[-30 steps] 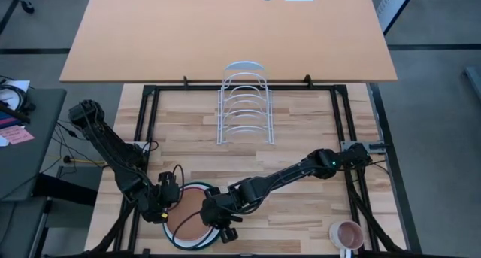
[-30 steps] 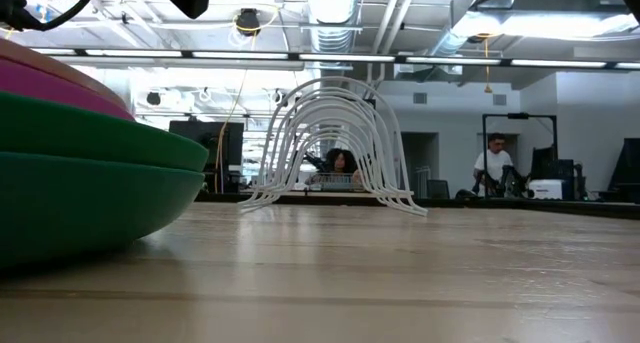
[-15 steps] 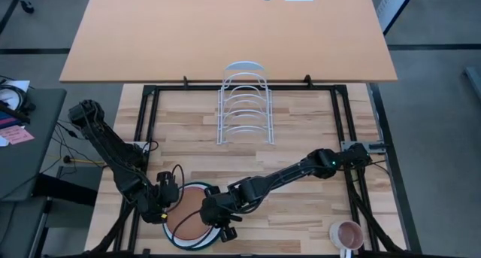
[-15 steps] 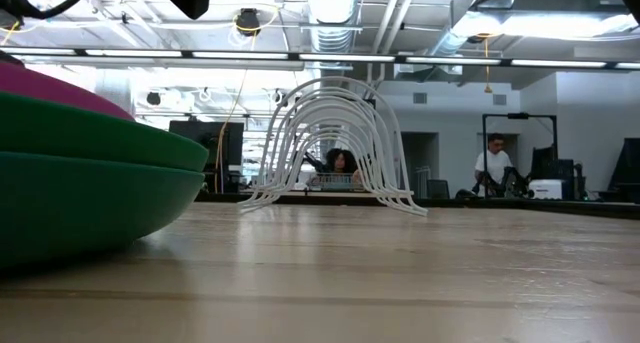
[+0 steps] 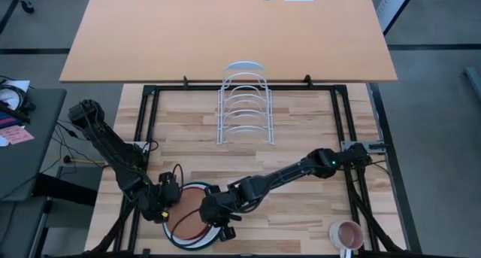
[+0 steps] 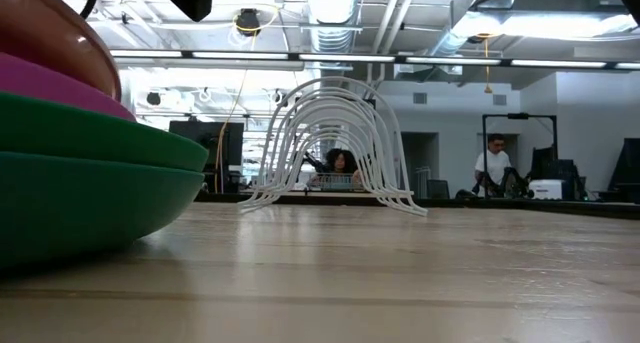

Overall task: Sort dishes
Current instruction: Put the orange plate on the dish rack

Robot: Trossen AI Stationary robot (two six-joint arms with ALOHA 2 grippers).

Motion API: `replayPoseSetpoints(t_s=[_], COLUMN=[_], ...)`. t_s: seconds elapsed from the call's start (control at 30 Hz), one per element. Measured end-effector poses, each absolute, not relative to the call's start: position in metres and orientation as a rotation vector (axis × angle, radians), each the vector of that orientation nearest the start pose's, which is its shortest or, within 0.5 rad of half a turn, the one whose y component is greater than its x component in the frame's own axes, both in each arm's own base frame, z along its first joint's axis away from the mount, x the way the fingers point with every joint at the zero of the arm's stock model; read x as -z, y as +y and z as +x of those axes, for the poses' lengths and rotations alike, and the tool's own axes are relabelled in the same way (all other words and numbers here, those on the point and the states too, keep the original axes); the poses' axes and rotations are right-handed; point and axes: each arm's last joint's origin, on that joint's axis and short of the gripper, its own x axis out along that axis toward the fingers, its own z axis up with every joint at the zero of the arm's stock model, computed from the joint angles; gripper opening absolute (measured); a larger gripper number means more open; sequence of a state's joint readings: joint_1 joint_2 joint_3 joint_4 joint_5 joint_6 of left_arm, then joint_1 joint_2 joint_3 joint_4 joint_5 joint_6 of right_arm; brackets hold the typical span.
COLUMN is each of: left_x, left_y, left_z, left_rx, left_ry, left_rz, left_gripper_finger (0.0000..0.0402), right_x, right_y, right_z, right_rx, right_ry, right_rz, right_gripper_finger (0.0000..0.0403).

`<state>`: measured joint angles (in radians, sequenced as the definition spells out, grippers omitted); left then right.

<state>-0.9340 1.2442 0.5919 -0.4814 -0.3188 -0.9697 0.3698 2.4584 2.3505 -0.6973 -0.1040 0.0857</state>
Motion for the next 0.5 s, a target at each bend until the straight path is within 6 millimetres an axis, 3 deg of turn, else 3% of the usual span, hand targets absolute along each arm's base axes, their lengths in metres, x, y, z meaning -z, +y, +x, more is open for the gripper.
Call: replayPoseSetpoints(t_s=[0.37, 0.5], left_x=[-0.165, -0.1647], left_y=[-0.1608, -0.1607], left_z=[0.1301, 0.13], left_rx=[0.054, 0.053], left_ry=[1.057, 1.059], left_rz=[-0.207, -0.206], left_gripper_finger=[0.0, 0.0], right_x=[-0.2342, -0.2362], right_y=[0.1998, 0.2009], right_z=[0.5042, 0.5059], right_rx=[-0.428, -0.437], right_ry=[0.808, 0.776], right_rz=[-0.056, -0.064], right_gripper_finger=[0.0089, 0.0115])
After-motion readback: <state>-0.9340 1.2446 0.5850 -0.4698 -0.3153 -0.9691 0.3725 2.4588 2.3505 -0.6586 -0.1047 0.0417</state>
